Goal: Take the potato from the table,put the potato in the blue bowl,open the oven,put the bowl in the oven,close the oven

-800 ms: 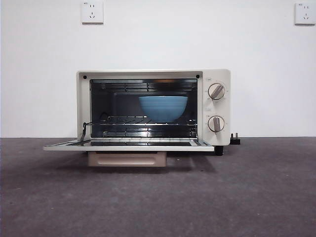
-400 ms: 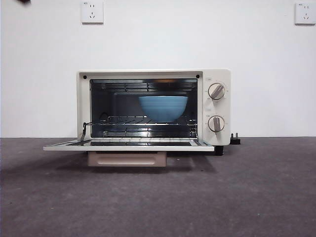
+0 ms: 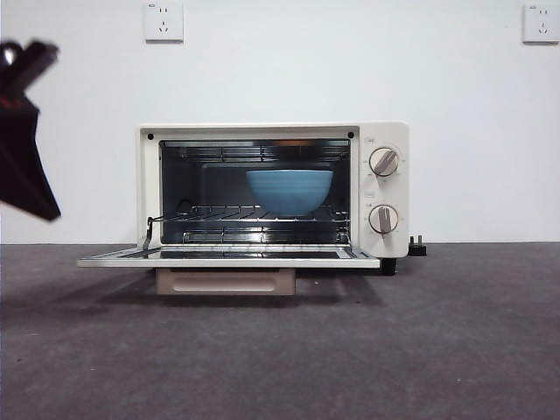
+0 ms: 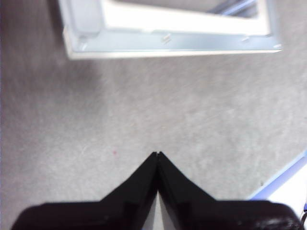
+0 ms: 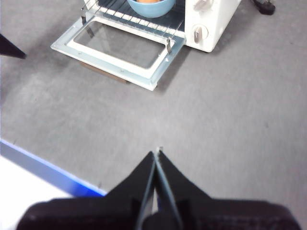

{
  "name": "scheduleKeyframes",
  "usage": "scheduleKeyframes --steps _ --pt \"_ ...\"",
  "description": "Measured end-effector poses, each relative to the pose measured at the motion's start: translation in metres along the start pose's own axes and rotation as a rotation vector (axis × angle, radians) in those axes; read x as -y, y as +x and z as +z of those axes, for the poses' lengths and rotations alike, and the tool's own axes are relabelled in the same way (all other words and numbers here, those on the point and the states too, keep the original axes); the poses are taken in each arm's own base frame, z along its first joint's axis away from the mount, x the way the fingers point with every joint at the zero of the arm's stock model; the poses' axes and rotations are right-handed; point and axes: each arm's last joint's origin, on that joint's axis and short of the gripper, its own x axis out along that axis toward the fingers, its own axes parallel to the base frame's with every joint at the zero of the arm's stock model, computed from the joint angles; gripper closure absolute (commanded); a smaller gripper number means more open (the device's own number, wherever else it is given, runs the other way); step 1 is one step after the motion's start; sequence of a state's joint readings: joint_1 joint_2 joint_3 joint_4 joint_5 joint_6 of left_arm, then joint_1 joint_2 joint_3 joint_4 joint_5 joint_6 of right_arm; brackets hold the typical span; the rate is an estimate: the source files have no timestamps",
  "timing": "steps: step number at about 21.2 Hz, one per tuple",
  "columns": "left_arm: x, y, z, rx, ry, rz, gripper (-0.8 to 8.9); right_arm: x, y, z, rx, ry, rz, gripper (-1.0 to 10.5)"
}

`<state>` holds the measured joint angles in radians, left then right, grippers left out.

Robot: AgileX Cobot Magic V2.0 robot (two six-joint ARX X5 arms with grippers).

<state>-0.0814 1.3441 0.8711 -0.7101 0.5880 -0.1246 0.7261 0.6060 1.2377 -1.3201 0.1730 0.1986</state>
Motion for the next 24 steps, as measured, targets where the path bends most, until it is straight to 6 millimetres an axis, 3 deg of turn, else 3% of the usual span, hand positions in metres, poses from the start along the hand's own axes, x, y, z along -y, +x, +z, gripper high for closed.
scheduleKeyframes --steps 2,12,18,24 --pt "-0.009 0.01 0.005 -0.01 -0.025 -0.005 8.21 0.004 -0.005 -0.009 -0.002 0.027 -0.04 9.6" --pt "-0.063 0.058 0.028 -0.001 -0.271 -0.056 8.21 0.006 -0.009 -0.012 0.021 0.11 -0.052 9.6" --pt "-0.073 0.071 0.038 0.056 -0.398 -0.081 8.2 0.006 -0.009 -0.012 0.023 0.131 -0.057 9.6" --pt "-0.074 0.072 0.045 0.111 -0.473 -0.104 8.2 0.006 -0.009 -0.012 0.024 0.14 -0.058 9.6"
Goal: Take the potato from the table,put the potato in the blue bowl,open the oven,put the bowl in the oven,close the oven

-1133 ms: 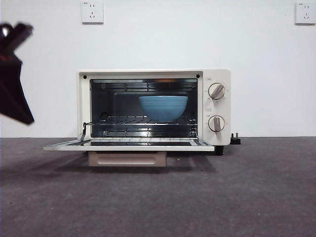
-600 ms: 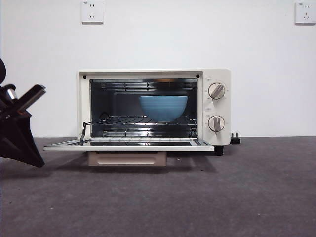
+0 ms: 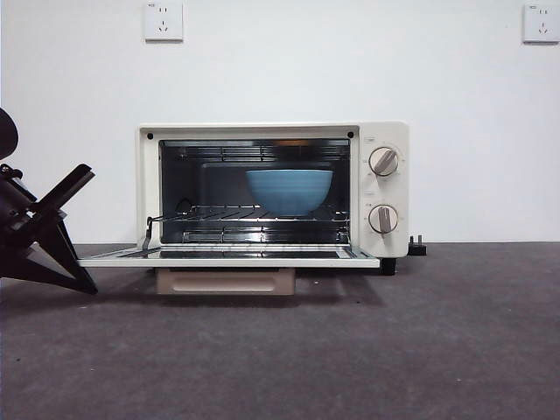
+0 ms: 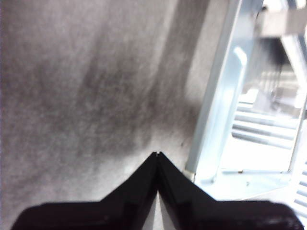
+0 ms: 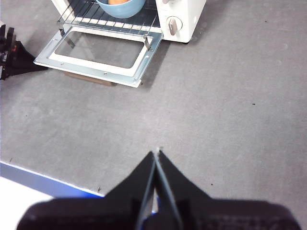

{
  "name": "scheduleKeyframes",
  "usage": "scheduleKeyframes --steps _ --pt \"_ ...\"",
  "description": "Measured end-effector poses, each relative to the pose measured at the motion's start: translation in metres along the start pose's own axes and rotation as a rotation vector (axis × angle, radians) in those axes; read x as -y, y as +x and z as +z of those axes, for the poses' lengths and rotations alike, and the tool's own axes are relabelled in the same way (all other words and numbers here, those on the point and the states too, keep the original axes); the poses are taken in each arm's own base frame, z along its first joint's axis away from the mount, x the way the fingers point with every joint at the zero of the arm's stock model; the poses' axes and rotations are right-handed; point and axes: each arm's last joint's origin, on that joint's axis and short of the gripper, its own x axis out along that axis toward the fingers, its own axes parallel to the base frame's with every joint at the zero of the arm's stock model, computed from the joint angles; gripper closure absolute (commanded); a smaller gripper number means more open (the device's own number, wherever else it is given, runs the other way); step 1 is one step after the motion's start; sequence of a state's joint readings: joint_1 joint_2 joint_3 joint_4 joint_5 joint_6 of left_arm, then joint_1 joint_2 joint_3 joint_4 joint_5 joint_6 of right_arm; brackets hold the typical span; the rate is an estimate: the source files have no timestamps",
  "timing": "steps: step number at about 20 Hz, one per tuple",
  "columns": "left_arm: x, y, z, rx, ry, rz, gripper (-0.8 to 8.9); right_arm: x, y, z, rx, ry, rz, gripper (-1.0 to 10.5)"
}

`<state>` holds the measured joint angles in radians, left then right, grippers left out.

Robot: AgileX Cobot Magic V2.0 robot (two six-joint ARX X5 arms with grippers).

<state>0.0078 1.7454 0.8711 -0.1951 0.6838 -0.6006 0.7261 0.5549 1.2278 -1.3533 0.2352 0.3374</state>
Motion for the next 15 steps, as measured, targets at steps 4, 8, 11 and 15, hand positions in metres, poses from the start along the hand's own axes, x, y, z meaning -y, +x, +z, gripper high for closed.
scheduleKeyframes --steps 4,8,11,15 --pt "0.0 -0.001 0.0 -0.014 -0.027 -0.03 8.2 0.0 0.0 0.0 0.0 0.004 0.0 9.6" --pt "0.0 -0.002 0.001 -0.026 -0.04 -0.061 8.2 0.0 0.0 0.001 0.013 0.007 0.005 9.6" --pt "0.002 -0.002 0.004 -0.028 -0.037 -0.104 8.2 0.0 0.0 0.001 0.013 0.011 0.005 9.6" --pt "0.013 -0.007 0.013 -0.03 -0.025 -0.159 8.2 0.0 0.0 0.001 0.013 0.021 0.005 9.6"
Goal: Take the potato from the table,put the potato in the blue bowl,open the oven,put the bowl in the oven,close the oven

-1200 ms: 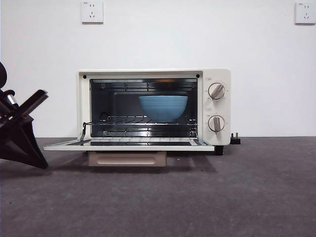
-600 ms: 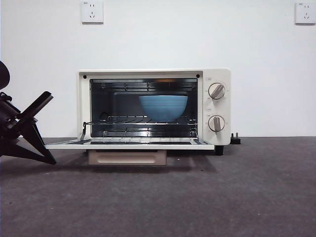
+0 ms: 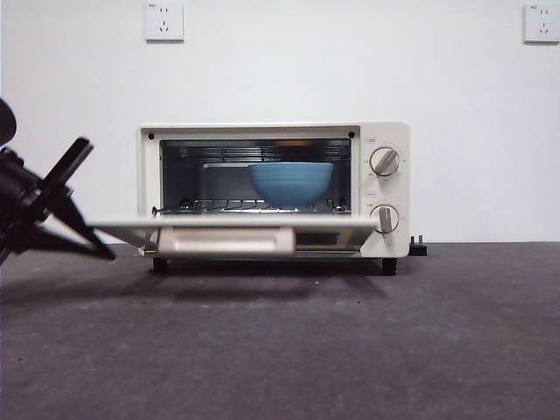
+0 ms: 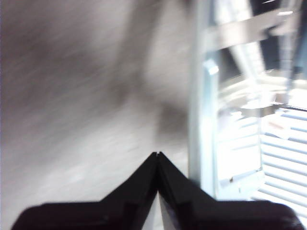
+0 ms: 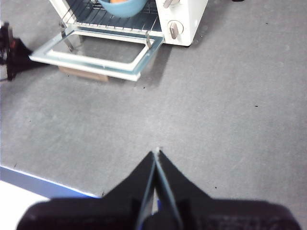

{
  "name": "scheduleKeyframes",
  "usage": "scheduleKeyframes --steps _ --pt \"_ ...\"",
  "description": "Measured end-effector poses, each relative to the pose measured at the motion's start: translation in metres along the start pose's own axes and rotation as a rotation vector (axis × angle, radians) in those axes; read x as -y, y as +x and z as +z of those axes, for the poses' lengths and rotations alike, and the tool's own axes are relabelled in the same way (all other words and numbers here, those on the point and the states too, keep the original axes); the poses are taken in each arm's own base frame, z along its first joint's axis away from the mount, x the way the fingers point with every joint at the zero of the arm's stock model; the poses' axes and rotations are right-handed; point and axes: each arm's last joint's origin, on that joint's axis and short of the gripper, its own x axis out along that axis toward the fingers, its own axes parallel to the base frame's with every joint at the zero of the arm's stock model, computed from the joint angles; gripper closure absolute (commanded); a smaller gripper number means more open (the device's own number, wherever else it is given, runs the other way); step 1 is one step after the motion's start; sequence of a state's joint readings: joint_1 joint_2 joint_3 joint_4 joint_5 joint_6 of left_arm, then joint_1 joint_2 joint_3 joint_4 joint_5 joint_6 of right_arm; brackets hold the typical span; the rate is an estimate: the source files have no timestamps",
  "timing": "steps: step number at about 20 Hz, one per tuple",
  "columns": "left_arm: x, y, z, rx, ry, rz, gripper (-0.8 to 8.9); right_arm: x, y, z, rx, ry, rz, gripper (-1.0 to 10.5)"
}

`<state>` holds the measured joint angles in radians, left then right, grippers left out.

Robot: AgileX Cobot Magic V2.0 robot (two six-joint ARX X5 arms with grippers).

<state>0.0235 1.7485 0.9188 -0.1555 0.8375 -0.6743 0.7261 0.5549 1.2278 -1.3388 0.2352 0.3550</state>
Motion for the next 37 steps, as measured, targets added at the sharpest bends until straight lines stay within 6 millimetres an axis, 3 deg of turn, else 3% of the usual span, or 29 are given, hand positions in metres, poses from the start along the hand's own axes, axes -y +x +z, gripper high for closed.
scheduleKeyframes --steps 8,18,26,30,37 --pt "0.055 -0.017 0.035 0.068 0.106 -0.111 8.2 0.0 0.0 0.0 0.001 0.005 -0.003 9.6" --pt "0.102 -0.034 0.058 0.215 0.169 -0.143 8.2 0.001 0.0 0.0 0.01 0.008 -0.028 9.6" --pt "0.108 -0.035 0.057 0.184 0.169 -0.175 8.2 0.003 0.0 0.001 0.04 0.008 -0.108 9.6" --pt "0.11 -0.043 0.039 0.119 0.184 -0.092 8.2 0.005 0.0 0.001 0.05 0.005 -0.168 9.6" --pt "0.167 -0.115 -0.05 0.232 0.585 0.113 8.2 0.006 0.0 0.0 0.053 0.003 -0.184 9.6"
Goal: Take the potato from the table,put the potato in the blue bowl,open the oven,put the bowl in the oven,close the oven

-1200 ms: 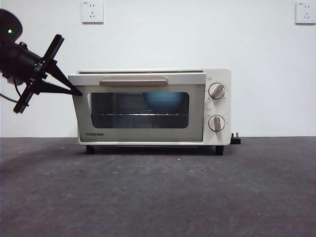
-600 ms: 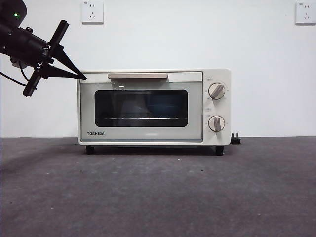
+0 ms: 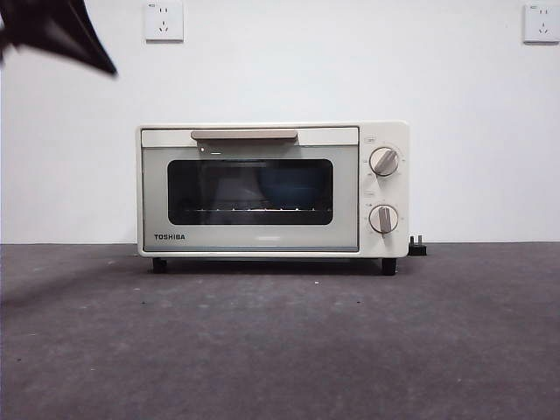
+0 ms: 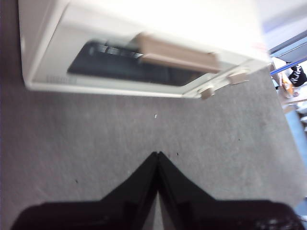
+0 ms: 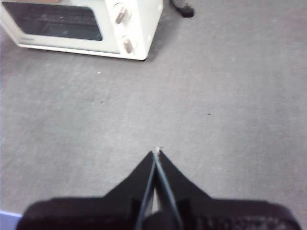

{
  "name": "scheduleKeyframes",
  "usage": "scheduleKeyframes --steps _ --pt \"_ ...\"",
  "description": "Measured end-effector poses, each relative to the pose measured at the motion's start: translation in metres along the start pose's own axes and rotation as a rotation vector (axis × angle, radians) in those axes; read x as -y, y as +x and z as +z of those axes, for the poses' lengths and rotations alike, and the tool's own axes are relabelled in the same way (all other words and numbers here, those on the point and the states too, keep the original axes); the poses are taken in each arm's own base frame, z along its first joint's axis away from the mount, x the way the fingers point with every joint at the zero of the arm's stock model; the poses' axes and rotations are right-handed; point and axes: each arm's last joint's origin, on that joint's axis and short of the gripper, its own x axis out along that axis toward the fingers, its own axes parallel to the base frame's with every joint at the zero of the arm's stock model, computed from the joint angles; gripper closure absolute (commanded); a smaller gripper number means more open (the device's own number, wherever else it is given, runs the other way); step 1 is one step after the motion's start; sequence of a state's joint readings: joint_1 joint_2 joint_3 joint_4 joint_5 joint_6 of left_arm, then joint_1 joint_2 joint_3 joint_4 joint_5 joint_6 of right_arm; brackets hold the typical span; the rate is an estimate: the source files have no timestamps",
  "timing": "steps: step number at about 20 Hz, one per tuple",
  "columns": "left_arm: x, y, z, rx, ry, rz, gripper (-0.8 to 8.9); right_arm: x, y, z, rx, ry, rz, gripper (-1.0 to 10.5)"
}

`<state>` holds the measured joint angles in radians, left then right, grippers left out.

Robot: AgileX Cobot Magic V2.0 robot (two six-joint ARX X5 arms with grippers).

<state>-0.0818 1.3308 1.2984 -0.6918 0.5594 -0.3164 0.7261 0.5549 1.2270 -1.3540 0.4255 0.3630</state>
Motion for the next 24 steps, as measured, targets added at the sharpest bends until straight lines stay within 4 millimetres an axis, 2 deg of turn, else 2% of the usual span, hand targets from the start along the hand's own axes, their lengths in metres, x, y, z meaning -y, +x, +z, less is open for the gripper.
scheduleKeyframes --steps 3,5,9,11,13,16,20,24 --pt "0.036 -0.055 -0.014 0.166 0.164 0.005 8.2 0.0 0.0 0.0 0.003 -0.002 -0.008 9.6" --pt "0.052 -0.087 -0.029 0.246 0.248 0.051 8.2 0.0 0.0 0.0 0.003 -0.012 -0.008 9.6" --pt "0.065 -0.131 -0.062 0.319 0.37 0.171 8.19 0.0 0.0 0.0 0.003 -0.016 -0.009 9.6" --pt "0.069 -0.145 -0.072 0.355 0.41 0.212 8.18 0.0 0.0 0.0 0.004 -0.016 -0.01 9.6" --pt "0.07 -0.153 -0.081 0.358 0.423 0.214 8.18 0.0 0.0 0.0 0.003 -0.016 -0.011 9.6" --pt "0.07 -0.152 -0.08 0.352 0.427 0.215 8.18 0.0 0.0 0.0 0.003 -0.016 -0.011 9.6" --pt "0.065 -0.137 -0.07 0.3 0.407 0.226 8.18 0.0 0.0 0.0 0.004 -0.017 -0.011 9.6" --pt "0.053 -0.107 -0.053 0.202 0.369 0.247 8.18 0.0 0.0 0.0 0.004 -0.017 -0.011 9.6"
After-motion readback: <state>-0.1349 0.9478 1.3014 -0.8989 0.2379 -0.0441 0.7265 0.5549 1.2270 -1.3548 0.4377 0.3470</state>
